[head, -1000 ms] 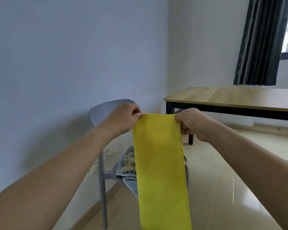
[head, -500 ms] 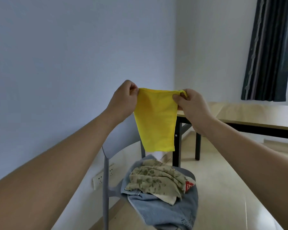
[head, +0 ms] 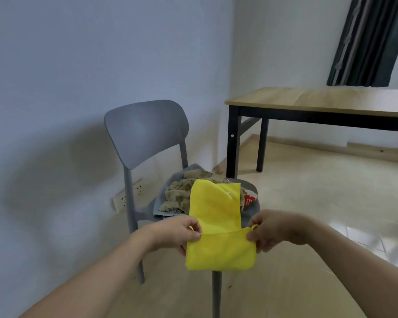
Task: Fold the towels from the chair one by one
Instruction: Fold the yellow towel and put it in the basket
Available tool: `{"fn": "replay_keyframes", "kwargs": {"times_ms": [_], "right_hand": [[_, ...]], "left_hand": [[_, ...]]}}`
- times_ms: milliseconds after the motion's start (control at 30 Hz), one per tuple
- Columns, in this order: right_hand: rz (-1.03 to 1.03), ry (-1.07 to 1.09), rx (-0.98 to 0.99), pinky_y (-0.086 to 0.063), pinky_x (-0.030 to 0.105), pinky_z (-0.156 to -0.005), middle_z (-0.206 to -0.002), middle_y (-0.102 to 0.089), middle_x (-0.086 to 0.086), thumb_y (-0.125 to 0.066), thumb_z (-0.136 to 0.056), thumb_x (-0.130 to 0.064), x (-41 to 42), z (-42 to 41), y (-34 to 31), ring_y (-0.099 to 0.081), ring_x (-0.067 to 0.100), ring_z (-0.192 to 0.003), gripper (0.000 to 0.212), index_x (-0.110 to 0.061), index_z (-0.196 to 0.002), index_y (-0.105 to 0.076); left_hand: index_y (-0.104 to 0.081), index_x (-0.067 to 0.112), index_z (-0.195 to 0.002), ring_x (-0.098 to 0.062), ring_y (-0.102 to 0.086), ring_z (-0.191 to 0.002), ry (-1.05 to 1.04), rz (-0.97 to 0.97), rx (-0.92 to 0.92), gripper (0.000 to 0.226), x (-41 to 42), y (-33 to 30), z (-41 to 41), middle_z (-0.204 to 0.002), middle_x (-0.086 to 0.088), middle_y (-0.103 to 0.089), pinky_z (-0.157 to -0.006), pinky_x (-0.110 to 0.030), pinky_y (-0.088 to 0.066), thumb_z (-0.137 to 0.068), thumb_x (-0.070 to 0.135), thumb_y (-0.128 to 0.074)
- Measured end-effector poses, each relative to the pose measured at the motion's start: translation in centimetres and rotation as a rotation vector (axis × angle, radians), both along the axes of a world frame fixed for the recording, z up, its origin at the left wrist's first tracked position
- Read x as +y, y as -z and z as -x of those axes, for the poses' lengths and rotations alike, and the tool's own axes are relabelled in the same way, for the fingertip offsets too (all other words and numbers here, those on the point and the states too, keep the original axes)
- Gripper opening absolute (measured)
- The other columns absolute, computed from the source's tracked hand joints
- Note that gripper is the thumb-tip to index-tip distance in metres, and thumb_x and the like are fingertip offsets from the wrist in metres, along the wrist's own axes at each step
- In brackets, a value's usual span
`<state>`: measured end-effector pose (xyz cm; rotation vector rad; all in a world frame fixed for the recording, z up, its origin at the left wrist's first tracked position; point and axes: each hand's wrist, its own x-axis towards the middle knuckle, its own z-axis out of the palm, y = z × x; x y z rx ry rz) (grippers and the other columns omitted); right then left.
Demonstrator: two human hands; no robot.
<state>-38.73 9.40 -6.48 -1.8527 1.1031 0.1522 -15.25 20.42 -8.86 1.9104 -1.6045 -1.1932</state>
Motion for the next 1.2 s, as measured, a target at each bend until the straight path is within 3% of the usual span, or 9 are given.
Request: {"fn": "replay_keyframes", "kwargs": {"times_ms": [200, 300, 367, 467, 567, 733, 933, 1100, 1200], "right_hand": [[0.165, 0.267, -0.245, -0.059, 0.037, -0.080, -0.086, -0.060, 0.006, -0.065, -0.089, -0.016, -5.1, -5.1, 0.6, -0.061, 0.018, -0.075, 0.008, -0.014, -0.093, -0.059], [0.172, 0.407, -0.342, -0.057, 0.039, -0.084, -0.093, -0.058, 0.006, -0.065, -0.089, -0.019, -7.2, -7.6, 1.8, -0.060, 0.020, -0.083, 0.009, -0.018, -0.090, -0.056], [0.147, 0.489, -0.325, -0.058, 0.036, -0.080, -0.092, -0.057, 0.007, -0.063, -0.090, -0.019, -8.2, -8.9, 2.4, -0.059, 0.020, -0.082, 0.012, -0.015, -0.098, -0.055], [0.125, 0.490, -0.176, -0.058, 0.035, -0.074, -0.090, -0.055, 0.010, -0.063, -0.090, -0.017, -9.1, -10.1, 3.1, -0.057, 0.023, -0.076, 0.025, -0.009, -0.112, -0.057], [0.150, 0.442, -0.132, -0.055, 0.036, -0.077, -0.083, -0.053, 0.011, -0.064, -0.088, -0.017, -9.7, -10.4, 2.9, -0.051, 0.023, -0.074, 0.020, -0.005, -0.103, -0.060], [0.086, 0.406, -0.266, -0.047, 0.029, -0.071, -0.090, -0.057, 0.009, -0.070, -0.084, -0.023, -9.4, -10.1, 2.4, -0.052, 0.021, -0.083, 0.017, -0.012, -0.093, -0.060], [0.000, 0.422, -0.164, -0.045, 0.032, -0.076, -0.090, -0.051, 0.009, -0.071, -0.083, -0.015, -9.1, -10.2, 2.2, -0.045, 0.022, -0.083, 0.027, -0.004, -0.105, -0.061], [-0.276, 0.507, -0.434, -0.046, 0.031, -0.075, -0.093, -0.054, 0.011, -0.068, -0.084, -0.009, -9.2, -9.2, 1.6, -0.050, 0.021, -0.082, 0.018, -0.004, -0.098, -0.060], [-0.175, 0.477, -0.438, -0.046, 0.032, -0.074, -0.089, -0.057, 0.011, -0.069, -0.083, -0.007, -9.2, -8.6, 2.0, -0.051, 0.020, -0.078, 0.012, -0.005, -0.091, -0.061]], "left_hand": [[-0.054, 0.022, -0.092, -0.016, -0.054, -0.081, -0.210, 0.377, -0.226, 0.009, -8.0, -0.2, -3.2, -0.090, 0.001, -0.057, -0.070, -0.033, -0.046, -0.097, 0.020, -0.047], [-0.053, 0.023, -0.095, -0.023, -0.057, -0.100, -0.281, 0.455, -0.193, 0.012, -11.7, 1.0, -4.4, -0.111, -0.003, -0.061, -0.086, -0.041, -0.047, -0.099, 0.020, -0.042], [-0.051, 0.023, -0.097, -0.019, -0.054, -0.102, -0.296, 0.458, -0.178, 0.012, -13.6, 2.0, -4.9, -0.119, -0.001, -0.057, -0.086, -0.036, -0.047, -0.100, 0.020, -0.040], [-0.051, 0.021, -0.106, -0.013, -0.050, -0.093, -0.232, 0.428, -0.245, 0.012, -15.1, 3.4, -5.5, -0.113, 0.000, -0.055, -0.069, -0.025, -0.040, -0.101, 0.022, -0.039], [-0.053, 0.023, -0.104, -0.016, -0.049, -0.102, -0.209, 0.494, -0.236, 0.011, -15.3, 4.4, -6.1, -0.112, 0.000, -0.054, -0.077, -0.027, -0.038, -0.099, 0.021, -0.043], [-0.056, 0.022, -0.099, -0.012, -0.043, -0.103, -0.159, 0.657, -0.269, 0.010, -13.6, 4.8, -6.7, -0.099, 0.008, -0.050, -0.083, -0.028, -0.038, -0.097, 0.017, -0.048], [-0.060, 0.022, -0.101, -0.008, -0.040, -0.103, -0.103, 0.725, -0.313, 0.013, -12.5, 4.4, -6.7, -0.093, 0.017, -0.046, -0.086, -0.026, -0.037, -0.096, 0.015, -0.051], [-0.060, 0.022, -0.099, -0.008, -0.042, -0.099, -0.025, 0.769, -0.397, 0.012, -12.0, 3.7, -6.6, -0.093, 0.017, -0.049, -0.084, -0.027, -0.036, -0.096, 0.016, -0.050], [-0.060, 0.023, -0.101, -0.009, -0.043, -0.100, -0.010, 0.771, -0.433, 0.012, -12.0, 3.4, -6.2, -0.098, 0.012, -0.052, -0.088, -0.032, -0.039, -0.096, 0.018, -0.050]]}}
